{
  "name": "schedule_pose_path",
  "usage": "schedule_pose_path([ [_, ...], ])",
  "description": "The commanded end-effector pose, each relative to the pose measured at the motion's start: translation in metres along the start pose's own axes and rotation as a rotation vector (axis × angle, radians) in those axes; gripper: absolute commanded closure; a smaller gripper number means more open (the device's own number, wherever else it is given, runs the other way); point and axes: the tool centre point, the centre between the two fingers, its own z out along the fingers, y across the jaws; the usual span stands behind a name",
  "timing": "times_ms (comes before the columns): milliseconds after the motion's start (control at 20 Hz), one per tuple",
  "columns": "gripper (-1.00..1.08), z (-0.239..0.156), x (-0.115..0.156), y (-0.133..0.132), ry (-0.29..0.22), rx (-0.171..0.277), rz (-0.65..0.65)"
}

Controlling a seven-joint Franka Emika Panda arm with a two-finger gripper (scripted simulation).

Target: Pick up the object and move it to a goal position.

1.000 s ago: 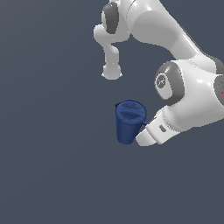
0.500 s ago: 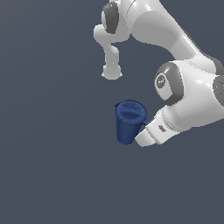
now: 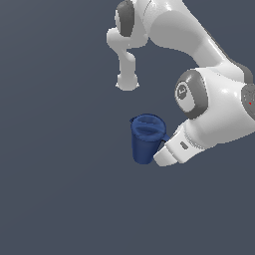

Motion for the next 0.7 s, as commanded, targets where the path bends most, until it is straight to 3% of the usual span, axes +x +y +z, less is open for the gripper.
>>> schedule_pose_path([
  [0, 1.08, -0.001, -0.002, 0.001, 0.008, -0.005, -0.010],
  [650, 1.08, -0.012, -0.024, 0.015, 0.109, -0.076, -0.155],
])
